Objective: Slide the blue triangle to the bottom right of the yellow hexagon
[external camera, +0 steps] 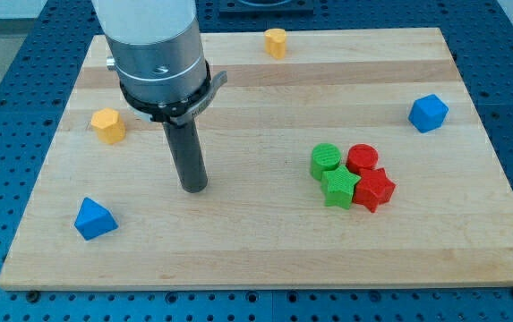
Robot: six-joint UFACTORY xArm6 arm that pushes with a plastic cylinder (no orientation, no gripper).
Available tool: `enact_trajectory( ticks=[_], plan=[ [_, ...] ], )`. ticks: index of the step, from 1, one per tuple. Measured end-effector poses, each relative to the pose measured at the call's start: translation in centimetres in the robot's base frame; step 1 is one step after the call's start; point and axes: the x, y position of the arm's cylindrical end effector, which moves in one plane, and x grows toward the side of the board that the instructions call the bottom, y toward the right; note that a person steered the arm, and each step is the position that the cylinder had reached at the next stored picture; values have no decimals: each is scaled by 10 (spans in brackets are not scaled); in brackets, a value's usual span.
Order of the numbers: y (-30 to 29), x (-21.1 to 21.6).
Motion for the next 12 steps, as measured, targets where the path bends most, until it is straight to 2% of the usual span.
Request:
enact_trajectory(
  ticks=[1,3,4,5,7,9,10,12],
  plan=[
    [1,17],
    [0,85],
    [-37,98],
    [-81,98],
    [-99,73],
    [-157,61],
    [-164,50],
    [-128,46]
  ],
)
